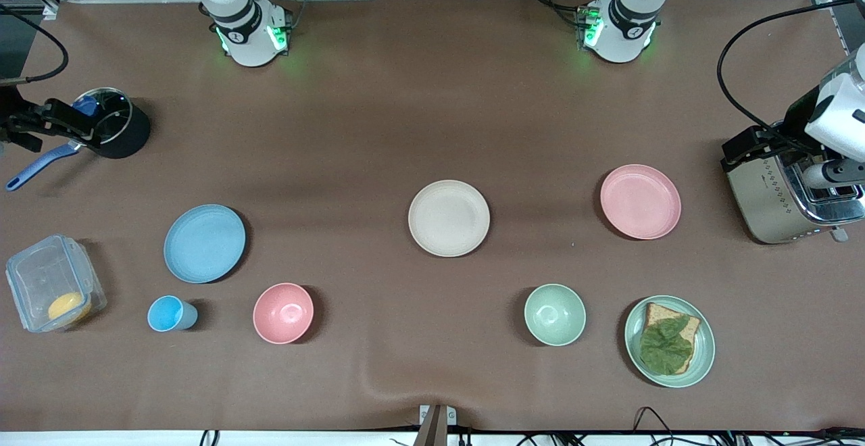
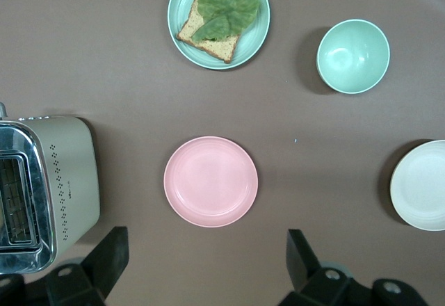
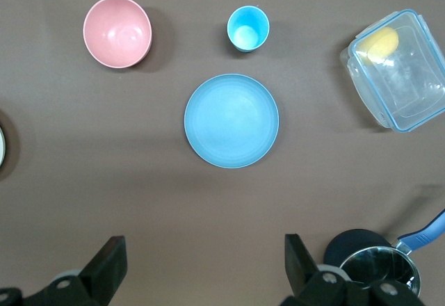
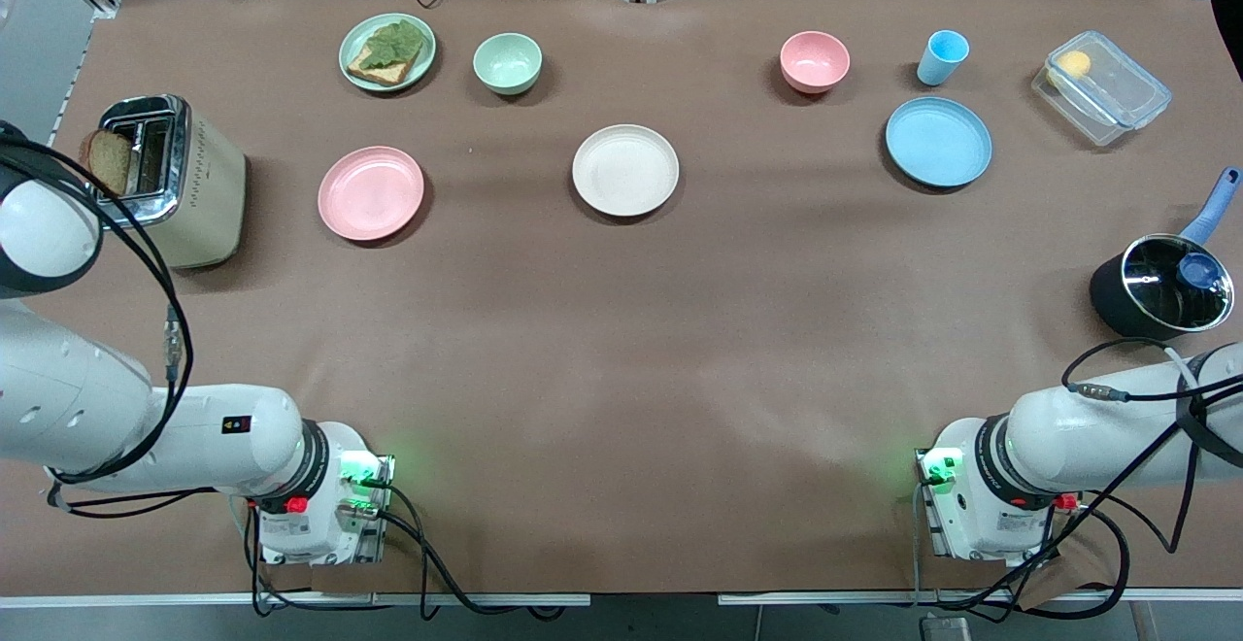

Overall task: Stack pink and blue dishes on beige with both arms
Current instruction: 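Reach the left gripper toward the rim of the pink plate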

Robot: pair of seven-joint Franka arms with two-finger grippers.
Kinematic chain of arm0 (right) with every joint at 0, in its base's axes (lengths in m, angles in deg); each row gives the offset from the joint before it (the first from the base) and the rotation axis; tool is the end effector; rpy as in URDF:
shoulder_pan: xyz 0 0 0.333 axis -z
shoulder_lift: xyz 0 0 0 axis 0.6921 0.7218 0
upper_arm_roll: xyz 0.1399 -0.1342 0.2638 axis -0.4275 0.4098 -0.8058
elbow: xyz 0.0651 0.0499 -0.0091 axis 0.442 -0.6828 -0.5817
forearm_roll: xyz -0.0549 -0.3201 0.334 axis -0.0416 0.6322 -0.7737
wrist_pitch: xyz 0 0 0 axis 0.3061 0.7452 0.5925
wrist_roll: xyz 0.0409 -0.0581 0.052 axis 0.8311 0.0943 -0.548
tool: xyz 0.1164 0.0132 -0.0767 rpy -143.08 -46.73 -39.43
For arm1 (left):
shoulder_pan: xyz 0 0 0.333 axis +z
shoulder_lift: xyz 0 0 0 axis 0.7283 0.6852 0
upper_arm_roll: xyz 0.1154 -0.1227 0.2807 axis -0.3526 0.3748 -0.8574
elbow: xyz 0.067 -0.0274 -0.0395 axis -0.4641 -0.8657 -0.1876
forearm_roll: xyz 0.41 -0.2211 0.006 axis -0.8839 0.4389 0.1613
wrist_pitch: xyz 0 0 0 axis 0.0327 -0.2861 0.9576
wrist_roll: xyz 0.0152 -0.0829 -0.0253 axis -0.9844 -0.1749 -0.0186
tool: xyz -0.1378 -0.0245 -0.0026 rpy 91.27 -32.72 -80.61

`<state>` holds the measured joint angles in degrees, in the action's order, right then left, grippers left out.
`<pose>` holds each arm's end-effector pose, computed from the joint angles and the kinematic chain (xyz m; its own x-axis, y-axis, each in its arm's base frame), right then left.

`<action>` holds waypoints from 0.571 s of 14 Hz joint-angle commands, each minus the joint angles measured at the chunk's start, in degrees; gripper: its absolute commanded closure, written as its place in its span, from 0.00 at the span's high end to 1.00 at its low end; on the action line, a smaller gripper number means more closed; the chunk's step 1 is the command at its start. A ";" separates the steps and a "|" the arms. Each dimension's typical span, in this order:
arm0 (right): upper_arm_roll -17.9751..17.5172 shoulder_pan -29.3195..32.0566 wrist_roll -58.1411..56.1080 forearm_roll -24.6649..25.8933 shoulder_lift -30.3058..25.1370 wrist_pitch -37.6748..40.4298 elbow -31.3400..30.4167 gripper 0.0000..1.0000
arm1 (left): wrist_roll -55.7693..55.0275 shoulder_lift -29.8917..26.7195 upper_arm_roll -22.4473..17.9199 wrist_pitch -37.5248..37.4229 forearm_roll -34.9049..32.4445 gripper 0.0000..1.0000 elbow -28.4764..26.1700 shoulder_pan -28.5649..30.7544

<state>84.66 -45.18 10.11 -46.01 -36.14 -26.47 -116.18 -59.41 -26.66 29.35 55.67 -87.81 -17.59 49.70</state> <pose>0.6278 -0.0397 0.5972 0.9996 0.0253 -0.0100 0.0249 -0.9991 -0.0341 0.6569 -0.0529 0.5810 0.9960 0.0862 0.0237 0.0863 -0.9963 -0.0002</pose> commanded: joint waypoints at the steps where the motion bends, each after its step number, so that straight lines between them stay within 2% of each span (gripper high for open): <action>1: 0.18 -0.28 0.05 -0.10 -0.61 -0.57 -0.76 1.00 | 1.11 0.08 -0.15 -0.03 1.10 1.00 0.74 -0.05; 5: 0.18 -0.28 0.05 -0.10 -0.61 -0.57 -0.76 1.00 | 1.36 0.34 -0.68 -0.64 0.49 1.00 0.13 0.39; 8: 0.18 -0.28 0.05 -0.10 -0.61 -0.57 -0.76 1.00 | 1.63 1.56 -0.77 1.27 0.40 1.00 -6.27 2.15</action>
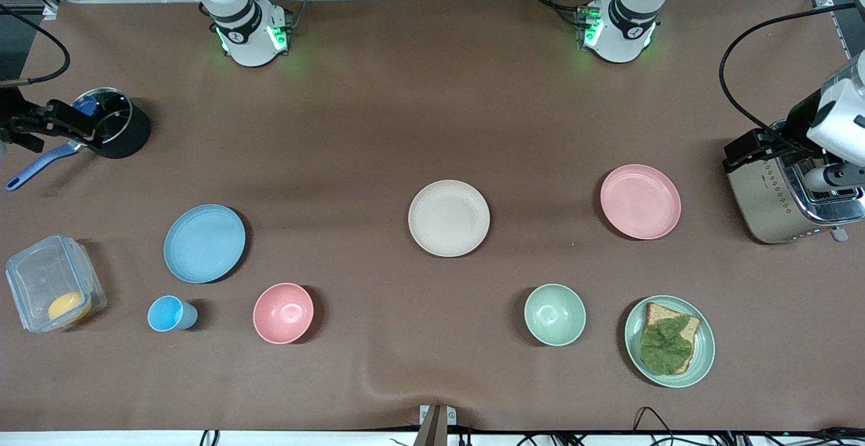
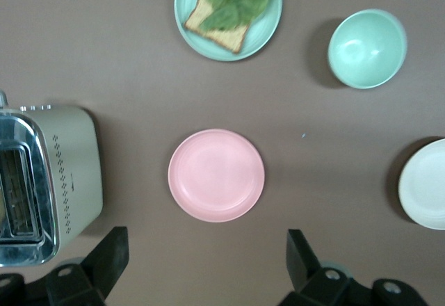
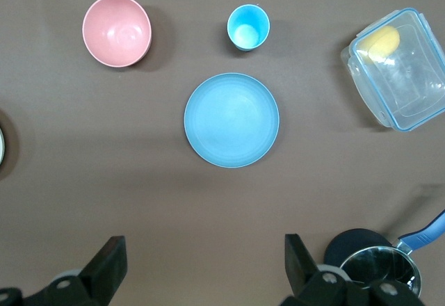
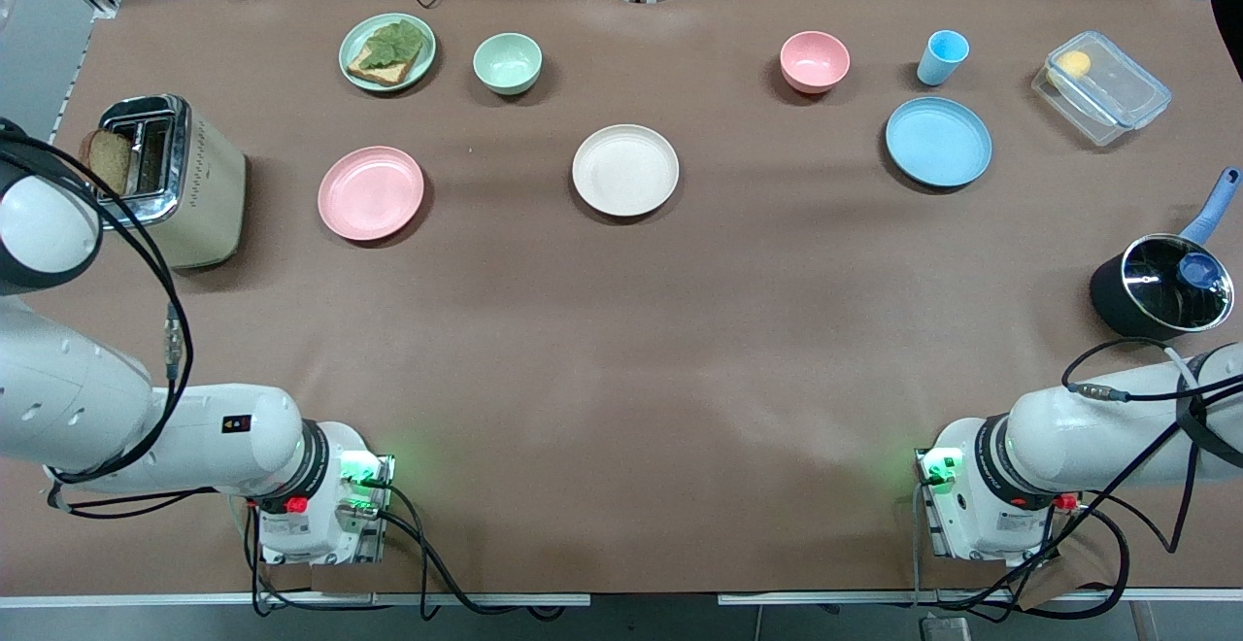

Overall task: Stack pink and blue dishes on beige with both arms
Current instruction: 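Reach the left gripper toward the rim of the pink plate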

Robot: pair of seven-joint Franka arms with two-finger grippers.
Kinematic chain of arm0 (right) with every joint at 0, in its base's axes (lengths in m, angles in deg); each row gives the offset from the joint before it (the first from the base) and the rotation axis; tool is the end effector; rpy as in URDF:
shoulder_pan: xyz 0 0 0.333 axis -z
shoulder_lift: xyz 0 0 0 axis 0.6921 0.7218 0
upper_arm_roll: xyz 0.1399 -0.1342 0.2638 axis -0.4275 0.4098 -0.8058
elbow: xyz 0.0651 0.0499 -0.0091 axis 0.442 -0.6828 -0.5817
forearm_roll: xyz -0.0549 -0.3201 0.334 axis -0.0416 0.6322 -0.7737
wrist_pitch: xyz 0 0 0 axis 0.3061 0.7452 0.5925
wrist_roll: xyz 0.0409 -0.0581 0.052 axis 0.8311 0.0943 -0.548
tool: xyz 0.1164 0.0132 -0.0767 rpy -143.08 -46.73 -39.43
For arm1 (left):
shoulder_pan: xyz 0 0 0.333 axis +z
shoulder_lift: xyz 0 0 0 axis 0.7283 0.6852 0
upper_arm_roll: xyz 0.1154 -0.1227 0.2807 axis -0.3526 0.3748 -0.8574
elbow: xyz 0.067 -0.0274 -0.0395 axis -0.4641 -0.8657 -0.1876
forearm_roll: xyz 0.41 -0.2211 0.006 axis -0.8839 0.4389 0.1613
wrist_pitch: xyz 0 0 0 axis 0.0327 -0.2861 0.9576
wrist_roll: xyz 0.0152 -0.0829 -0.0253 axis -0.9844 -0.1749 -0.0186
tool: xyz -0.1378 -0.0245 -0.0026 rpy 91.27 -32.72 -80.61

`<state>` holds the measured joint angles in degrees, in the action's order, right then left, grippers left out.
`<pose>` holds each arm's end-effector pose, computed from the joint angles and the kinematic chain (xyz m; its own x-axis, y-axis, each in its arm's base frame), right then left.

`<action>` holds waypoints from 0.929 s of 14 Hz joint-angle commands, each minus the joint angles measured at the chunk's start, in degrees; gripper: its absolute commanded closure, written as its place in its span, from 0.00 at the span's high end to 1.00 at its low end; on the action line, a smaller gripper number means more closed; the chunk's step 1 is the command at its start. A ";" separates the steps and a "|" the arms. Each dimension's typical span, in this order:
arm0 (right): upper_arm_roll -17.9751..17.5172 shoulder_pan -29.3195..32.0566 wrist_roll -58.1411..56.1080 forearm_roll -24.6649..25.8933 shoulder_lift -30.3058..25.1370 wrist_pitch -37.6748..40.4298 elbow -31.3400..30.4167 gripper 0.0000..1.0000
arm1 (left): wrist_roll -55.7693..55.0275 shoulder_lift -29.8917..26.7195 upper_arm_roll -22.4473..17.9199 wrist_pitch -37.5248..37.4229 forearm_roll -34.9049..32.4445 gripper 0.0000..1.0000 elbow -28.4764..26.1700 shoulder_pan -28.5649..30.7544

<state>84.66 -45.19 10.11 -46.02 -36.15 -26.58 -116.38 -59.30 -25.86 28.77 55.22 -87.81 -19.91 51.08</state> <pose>0.6278 -0.0396 0.5956 0.9996 0.0254 -0.0114 0.0250 -0.9991 -0.0344 0.6570 -0.0304 0.5489 0.9923 0.1179 -0.0378 0.1176 -0.9930 -0.0098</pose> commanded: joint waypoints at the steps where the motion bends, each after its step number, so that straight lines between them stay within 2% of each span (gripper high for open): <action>1: 0.18 -0.36 0.05 -0.10 -0.61 -0.54 -0.57 1.00 | 1.53 0.77 -0.28 4.27 0.05 1.00 -7.54 0.76; 5: 0.18 -0.36 0.05 -0.10 -0.52 -0.63 -0.57 1.00 | 1.44 0.15 -0.19 22.09 -8.11 1.00 -25.81 2.60; 8: 0.10 -0.36 0.05 -0.10 -0.34 -0.80 -0.57 1.00 | 1.35 1.64 0.07 37.38 -8.47 1.00 -36.19 6.73; 11: 0.10 -0.36 -0.30 -0.19 1.06 -0.80 -0.66 1.00 | 1.53 5.77 -0.02 49.35 -8.47 1.00 -42.10 10.33; 13: 0.10 -0.36 -0.22 -0.28 3.86 -1.06 -0.83 1.00 | 1.53 8.23 -0.02 52.10 -8.47 1.00 -42.99 11.48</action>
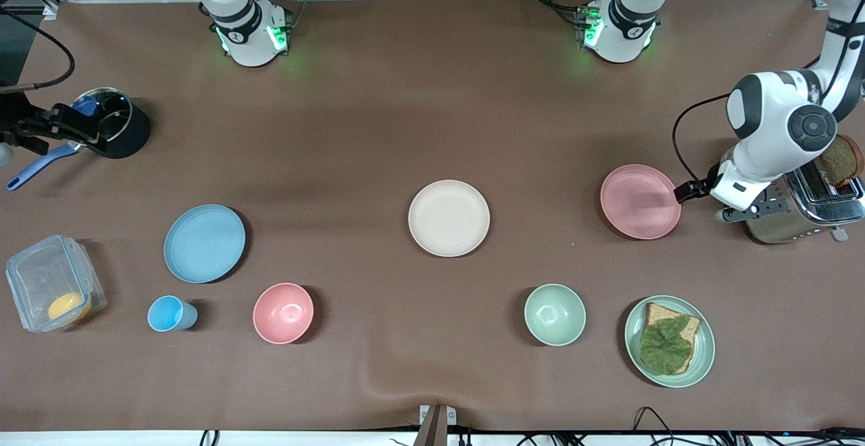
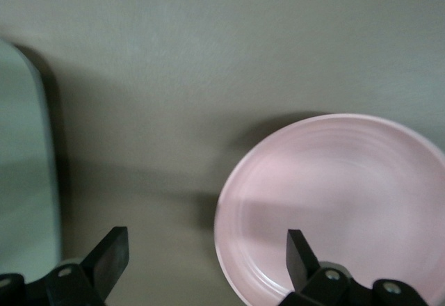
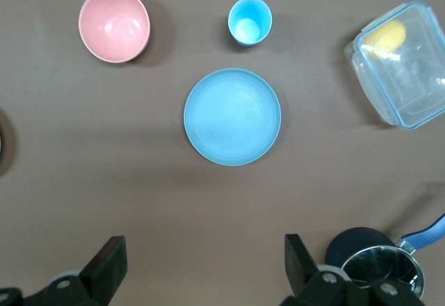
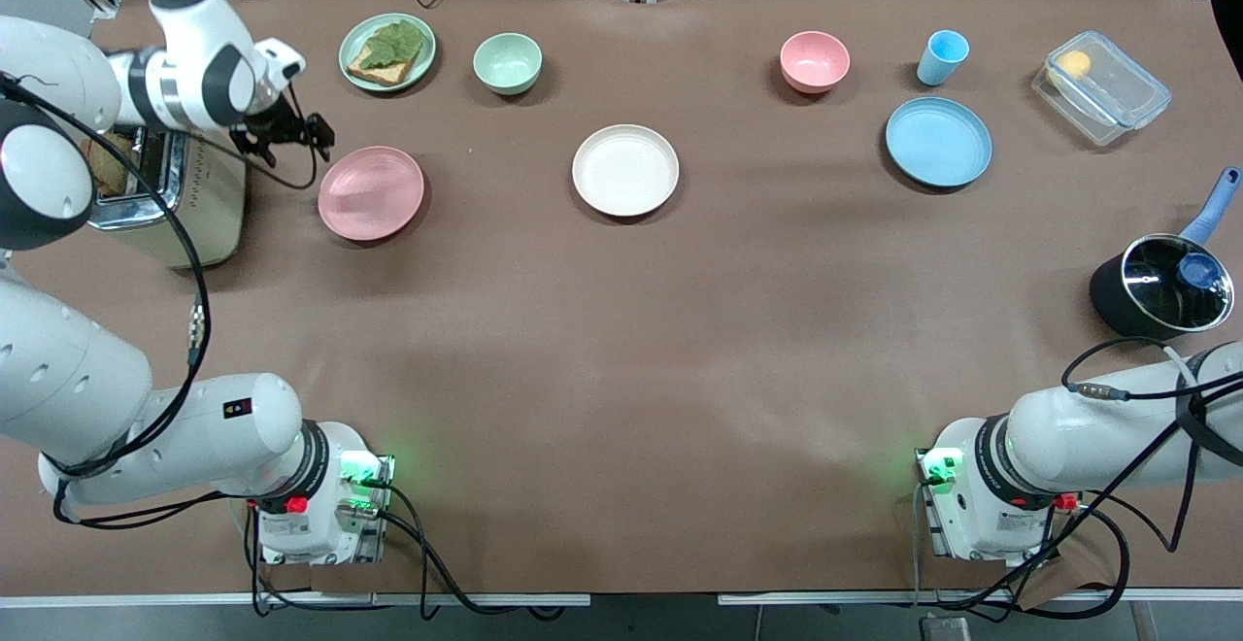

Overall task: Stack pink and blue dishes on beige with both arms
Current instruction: 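Grasp the pink plate with the left gripper while the right gripper grasps the blue plate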

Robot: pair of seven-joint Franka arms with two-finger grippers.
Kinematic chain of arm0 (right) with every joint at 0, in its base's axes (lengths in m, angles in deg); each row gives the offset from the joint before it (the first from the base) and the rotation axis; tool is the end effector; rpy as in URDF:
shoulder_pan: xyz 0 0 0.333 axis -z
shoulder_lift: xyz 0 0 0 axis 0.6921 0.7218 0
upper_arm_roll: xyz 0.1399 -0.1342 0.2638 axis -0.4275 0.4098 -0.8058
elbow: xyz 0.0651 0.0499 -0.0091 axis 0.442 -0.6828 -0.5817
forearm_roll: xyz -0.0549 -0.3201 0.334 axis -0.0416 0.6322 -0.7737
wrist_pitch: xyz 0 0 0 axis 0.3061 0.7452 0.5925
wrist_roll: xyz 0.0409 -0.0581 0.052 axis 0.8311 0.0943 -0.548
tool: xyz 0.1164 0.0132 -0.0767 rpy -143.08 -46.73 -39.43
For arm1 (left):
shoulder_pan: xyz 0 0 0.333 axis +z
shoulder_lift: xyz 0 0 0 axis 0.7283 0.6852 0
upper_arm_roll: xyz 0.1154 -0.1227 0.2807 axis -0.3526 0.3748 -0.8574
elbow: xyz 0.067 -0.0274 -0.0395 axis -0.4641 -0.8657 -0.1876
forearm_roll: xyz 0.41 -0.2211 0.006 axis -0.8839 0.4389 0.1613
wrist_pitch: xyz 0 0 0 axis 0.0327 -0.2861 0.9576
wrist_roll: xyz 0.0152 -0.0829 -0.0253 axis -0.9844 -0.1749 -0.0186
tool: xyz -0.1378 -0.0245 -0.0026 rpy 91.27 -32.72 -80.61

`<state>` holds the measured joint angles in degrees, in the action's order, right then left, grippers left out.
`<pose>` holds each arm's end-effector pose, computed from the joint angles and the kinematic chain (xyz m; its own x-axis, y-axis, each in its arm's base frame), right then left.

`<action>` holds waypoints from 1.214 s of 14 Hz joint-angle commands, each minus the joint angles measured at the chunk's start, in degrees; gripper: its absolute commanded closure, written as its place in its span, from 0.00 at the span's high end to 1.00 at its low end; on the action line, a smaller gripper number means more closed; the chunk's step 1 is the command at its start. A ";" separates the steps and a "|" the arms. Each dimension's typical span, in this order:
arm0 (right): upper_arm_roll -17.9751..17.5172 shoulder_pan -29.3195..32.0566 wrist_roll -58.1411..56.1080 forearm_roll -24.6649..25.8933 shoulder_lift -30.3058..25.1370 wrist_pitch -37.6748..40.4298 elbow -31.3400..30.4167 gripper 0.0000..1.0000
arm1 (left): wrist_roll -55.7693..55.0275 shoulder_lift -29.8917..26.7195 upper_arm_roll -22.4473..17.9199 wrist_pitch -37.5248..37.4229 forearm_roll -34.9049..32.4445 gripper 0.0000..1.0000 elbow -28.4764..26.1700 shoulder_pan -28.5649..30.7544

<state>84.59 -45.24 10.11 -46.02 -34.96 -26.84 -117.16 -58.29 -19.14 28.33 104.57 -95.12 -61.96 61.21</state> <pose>0.6327 -0.0381 0.5755 0.9988 0.0273 -0.0412 0.0259 -0.9990 -0.0353 0.5632 0.0739 0.1723 0.9846 0.1738 -0.0206 0.1722 -0.9831 -0.0628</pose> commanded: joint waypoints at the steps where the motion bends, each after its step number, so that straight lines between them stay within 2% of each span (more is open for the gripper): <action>1: 0.17 -0.31 -0.30 -0.19 4.43 -1.59 -0.23 1.00 | 0.51 2.40 0.51 3.28 -1.16 1.00 -0.95 1.71; 6: 0.26 1.80 0.13 -0.19 11.73 -16.25 -8.65 1.00 | 0.43 6.27 0.60 6.09 -1.16 1.00 -0.86 2.94; 8: 0.17 4.95 0.14 -1.06 16.29 -17.68 -8.58 1.00 | 0.34 8.02 0.60 8.37 -1.16 0.92 -0.86 2.94; 10: 0.17 6.37 -2.40 -2.03 19.99 -22.05 -8.93 1.00 | 0.16 8.56 0.60 9.35 -1.16 0.76 -0.86 2.94; 11: 0.17 6.46 -2.67 -2.03 21.48 -23.99 -8.93 1.00 | 0.08 8.56 0.60 9.26 -1.16 0.62 -0.86 2.94; 12: 0.17 6.63 -2.76 -2.03 22.63 -25.75 -8.93 1.00 | 0.08 8.56 0.60 9.26 -1.16 0.46 -0.77 2.94; 14: 0.17 6.64 -2.85 -1.95 24.74 -28.48 -8.93 1.00 | 0.16 7.60 0.69 9.26 -1.16 0.06 -0.77 2.94; 15: 0.25 6.72 -2.85 -1.86 25.45 -29.80 -9.02 1.00 | 0.08 6.98 0.78 9.26 -1.16 0.00 -0.77 2.94; 17: 0.26 7.77 -3.02 -1.68 26.50 -31.65 -9.19 1.00 | 0.78 6.45 1.13 9.26 -1.25 0.00 -0.25 2.85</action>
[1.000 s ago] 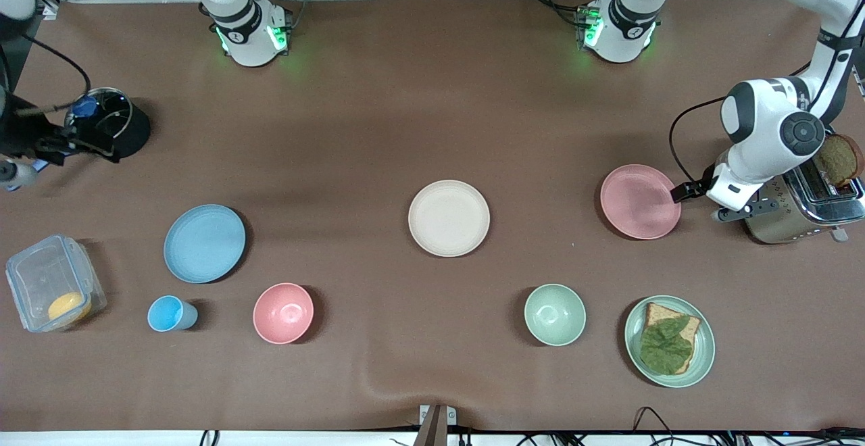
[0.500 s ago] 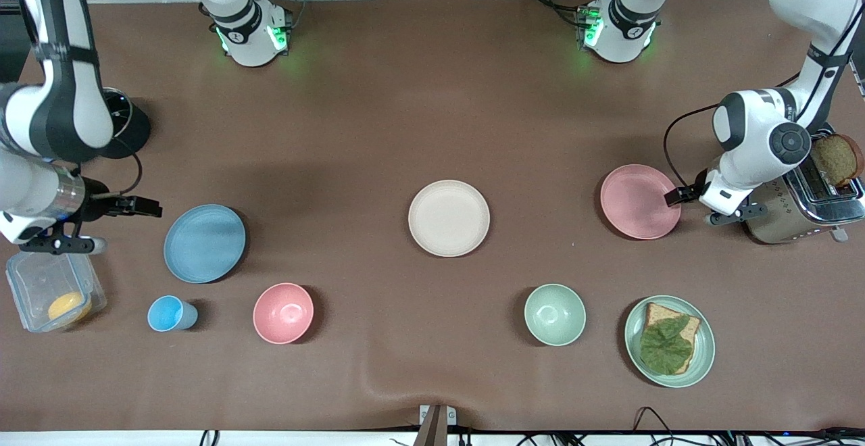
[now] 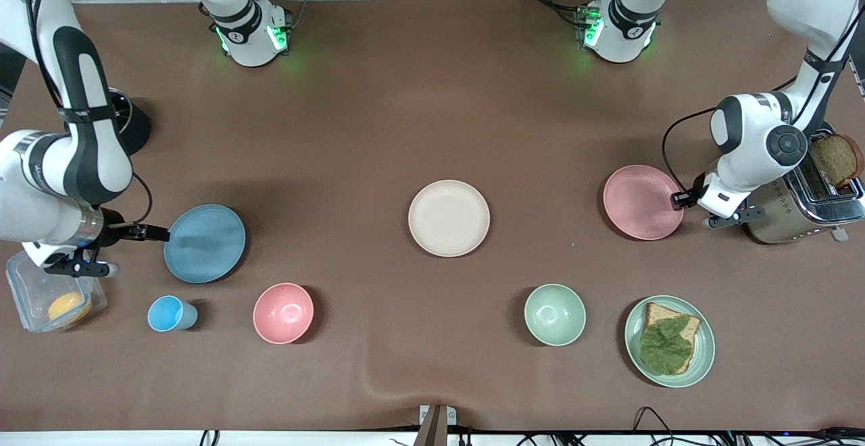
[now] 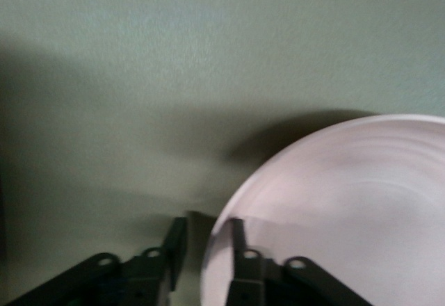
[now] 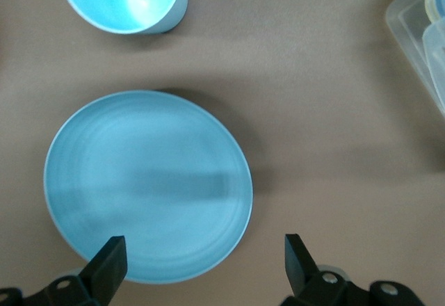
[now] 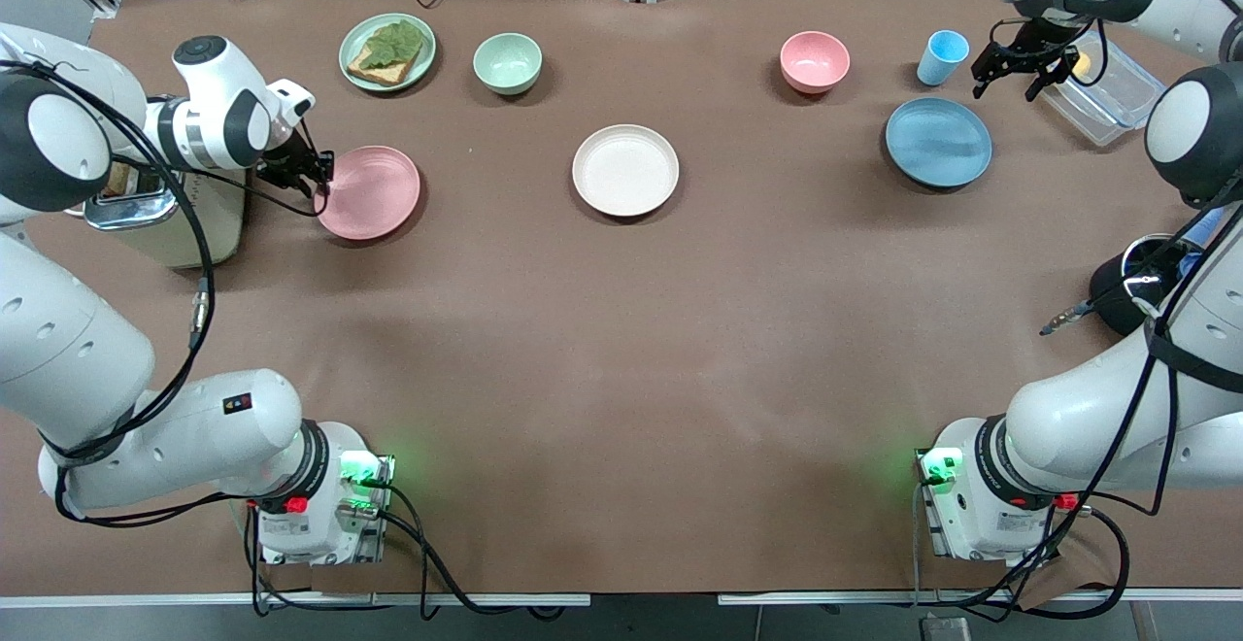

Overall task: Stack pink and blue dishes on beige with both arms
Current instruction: 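Grasp the pink plate with the left gripper while the right gripper grasps the blue plate, then carry the pink plate onto the beige plate while the right gripper lifts the blue plate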

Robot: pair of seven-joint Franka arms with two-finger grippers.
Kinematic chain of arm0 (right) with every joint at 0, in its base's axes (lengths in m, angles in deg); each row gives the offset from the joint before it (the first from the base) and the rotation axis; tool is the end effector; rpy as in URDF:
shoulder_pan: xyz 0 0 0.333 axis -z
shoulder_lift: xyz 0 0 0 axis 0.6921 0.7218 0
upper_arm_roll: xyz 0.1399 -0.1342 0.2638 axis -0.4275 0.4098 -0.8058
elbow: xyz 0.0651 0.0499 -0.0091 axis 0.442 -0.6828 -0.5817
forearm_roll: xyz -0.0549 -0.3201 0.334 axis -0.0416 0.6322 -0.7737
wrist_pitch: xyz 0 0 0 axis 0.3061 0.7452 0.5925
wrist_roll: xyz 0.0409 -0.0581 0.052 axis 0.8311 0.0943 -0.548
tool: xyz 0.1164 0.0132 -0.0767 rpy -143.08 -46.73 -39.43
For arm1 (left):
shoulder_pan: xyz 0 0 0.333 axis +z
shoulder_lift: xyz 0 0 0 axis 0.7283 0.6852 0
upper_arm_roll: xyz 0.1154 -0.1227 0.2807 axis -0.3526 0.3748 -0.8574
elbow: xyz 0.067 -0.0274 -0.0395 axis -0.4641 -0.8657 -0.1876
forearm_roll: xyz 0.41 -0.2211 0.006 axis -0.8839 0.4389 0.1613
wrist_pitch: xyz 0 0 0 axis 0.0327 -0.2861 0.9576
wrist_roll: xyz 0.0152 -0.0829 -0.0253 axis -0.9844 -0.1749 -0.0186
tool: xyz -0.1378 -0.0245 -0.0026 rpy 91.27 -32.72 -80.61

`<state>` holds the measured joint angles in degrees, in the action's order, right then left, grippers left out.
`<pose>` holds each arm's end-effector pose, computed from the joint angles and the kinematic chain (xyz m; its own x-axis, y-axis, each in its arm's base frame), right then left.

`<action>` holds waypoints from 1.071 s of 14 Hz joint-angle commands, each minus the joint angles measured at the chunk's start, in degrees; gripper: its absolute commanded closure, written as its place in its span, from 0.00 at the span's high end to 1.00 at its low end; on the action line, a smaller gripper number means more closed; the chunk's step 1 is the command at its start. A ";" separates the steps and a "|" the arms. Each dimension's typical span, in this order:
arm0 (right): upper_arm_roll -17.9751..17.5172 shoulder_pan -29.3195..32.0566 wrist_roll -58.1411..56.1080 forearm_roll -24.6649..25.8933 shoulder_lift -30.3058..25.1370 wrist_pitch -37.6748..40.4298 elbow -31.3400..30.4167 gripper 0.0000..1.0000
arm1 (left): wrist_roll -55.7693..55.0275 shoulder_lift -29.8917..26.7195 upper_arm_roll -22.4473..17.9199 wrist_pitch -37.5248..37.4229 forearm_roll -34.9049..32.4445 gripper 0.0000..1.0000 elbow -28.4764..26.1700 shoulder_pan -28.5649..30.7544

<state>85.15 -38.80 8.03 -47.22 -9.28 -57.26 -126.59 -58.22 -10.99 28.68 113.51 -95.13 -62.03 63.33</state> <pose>0.6937 -0.1269 0.2227 0.9893 -0.0792 -0.1224 -0.0813 -0.9966 -0.0123 0.5558 0.0836 0.1053 0.9805 0.1961 -0.0094 0.1958 -0.9803 -0.0251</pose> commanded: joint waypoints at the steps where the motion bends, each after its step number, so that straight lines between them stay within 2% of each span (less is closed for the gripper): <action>1: -0.30 1.51 -1.64 -0.48 1.00 -2.10 0.07 1.00 | 0.80 -2.22 1.83 0.24 -1.16 0.00 -0.08 0.56; 4: -0.30 1.95 -2.53 -0.48 1.88 -3.08 0.07 1.00 | 0.45 -3.80 5.87 -0.46 -1.16 0.00 2.11 0.56; 6: -0.30 2.21 -2.62 -0.48 2.40 -3.43 0.07 1.00 | -0.68 -4.95 10.34 -1.69 -0.55 0.00 4.82 0.21; 11: -0.30 2.47 -4.11 -0.48 2.93 -4.75 -0.02 1.00 | -13.33 -3.02 20.54 -17.84 0.33 0.00 20.64 -1.37; 13: -0.30 3.18 -4.11 -0.48 3.55 -4.84 0.07 1.00 | -18.51 -1.62 22.49 -18.75 0.33 0.00 22.67 -4.17; 15: -0.30 3.18 -4.29 -0.48 3.81 -5.63 -0.02 1.00 | -27.28 2.58 22.41 -18.75 -0.36 0.00 25.39 -11.36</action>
<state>85.38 -36.59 4.99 -47.22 -5.94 -62.04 -126.69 -78.86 -13.82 51.07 95.47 -95.06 -40.62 57.53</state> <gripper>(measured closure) 0.000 0.952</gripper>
